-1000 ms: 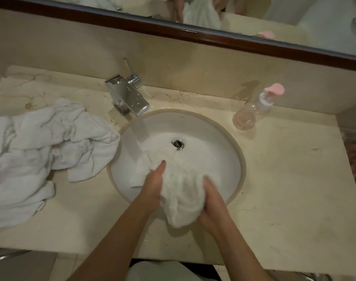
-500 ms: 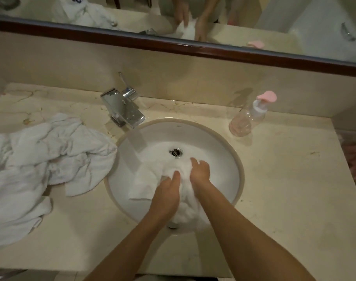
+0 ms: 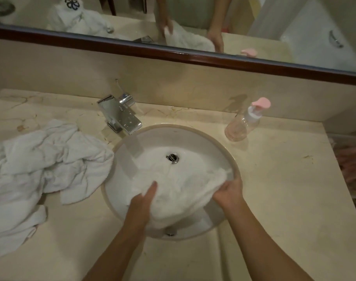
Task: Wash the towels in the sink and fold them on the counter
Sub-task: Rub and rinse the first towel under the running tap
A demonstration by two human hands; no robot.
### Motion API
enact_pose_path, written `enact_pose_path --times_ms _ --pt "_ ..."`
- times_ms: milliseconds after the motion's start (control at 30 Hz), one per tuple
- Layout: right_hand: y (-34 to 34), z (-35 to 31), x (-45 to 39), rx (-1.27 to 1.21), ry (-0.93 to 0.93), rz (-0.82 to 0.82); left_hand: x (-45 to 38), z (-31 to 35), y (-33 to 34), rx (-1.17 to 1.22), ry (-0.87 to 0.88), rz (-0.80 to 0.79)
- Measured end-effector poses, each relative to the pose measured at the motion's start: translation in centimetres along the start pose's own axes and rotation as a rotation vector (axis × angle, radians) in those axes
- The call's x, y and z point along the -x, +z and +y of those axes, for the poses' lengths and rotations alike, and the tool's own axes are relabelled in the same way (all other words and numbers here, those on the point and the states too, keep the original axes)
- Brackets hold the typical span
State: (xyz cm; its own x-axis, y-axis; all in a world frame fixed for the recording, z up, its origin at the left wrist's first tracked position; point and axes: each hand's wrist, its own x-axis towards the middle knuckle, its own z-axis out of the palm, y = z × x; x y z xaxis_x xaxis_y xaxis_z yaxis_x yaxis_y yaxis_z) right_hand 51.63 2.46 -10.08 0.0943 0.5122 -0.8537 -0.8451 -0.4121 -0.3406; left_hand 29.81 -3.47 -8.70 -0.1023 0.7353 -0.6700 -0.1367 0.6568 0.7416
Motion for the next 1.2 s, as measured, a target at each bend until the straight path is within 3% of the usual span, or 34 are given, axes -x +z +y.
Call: enact_pose_path --times_ms 67,167,233,333,400,467,500,567,700,733,833,900,967,1033,1133,1200 --pt "-1.6 0.1 1.5 -0.165 0.1 -0.098 -0.6 -0.2 -1.3 0.49 -0.169 -0.091" --pt "-2.6 3.5 3.3 -0.053 0.161 -0.287 -0.7 0.5 -1.4 0.688 -0.264 -0.195" --pt "-1.5 5.8 4.8 0.129 0.233 -0.28 -0.3 0.7 0.3 0.595 -0.296 -0.189" --pt "0.3 7.6 6.5 0.327 0.242 -0.243 -0.6 0.8 3.0 0.118 -0.322 0.033" --pt "0.8 8.0 6.2 0.699 0.086 -0.268 -1.4 1.3 3.1 -0.122 -0.22 0.175" --pt "1.3 8.3 5.6 1.101 -0.177 -0.305 -1.3 1.6 3.2 -0.128 -0.178 0.182" --pt "1.5 8.4 4.9 1.179 -0.33 -0.223 -0.5 1.9 3.9 -0.167 -0.143 0.139" --pt "3.3 7.8 3.2 1.001 -0.464 0.025 0.9 2.0 5.3 -0.269 -0.058 0.078" --pt "5.6 8.7 3.2 0.944 -0.058 -0.133 -0.4 3.2 4.6 -0.269 -0.043 0.202" --pt "5.1 9.7 3.8 0.954 -0.079 -0.145 -1.5 3.5 3.9 -0.269 -0.037 0.237" --pt "3.6 12.1 6.0 1.154 -0.398 -0.104 -2.7 3.8 2.5 -0.243 -0.051 0.241" --pt "4.0 11.8 4.4 1.004 -0.496 0.039 -1.5 3.0 3.2 -0.33 -0.001 0.181" --pt "5.5 9.8 2.1 0.813 -0.393 0.19 0.0 1.7 3.9 -0.442 0.094 0.113" --pt "6.1 9.5 1.9 0.816 -0.318 0.105 0.4 2.1 3.7 -0.44 0.073 0.133" --pt "6.2 11.0 4.3 1.21 -0.527 -0.159 -1.9 2.6 2.6 -0.407 0.012 0.148" --pt "7.3 10.4 3.9 1.248 -0.628 -0.05 -1.1 2.8 3.0 -0.389 -0.005 0.104"
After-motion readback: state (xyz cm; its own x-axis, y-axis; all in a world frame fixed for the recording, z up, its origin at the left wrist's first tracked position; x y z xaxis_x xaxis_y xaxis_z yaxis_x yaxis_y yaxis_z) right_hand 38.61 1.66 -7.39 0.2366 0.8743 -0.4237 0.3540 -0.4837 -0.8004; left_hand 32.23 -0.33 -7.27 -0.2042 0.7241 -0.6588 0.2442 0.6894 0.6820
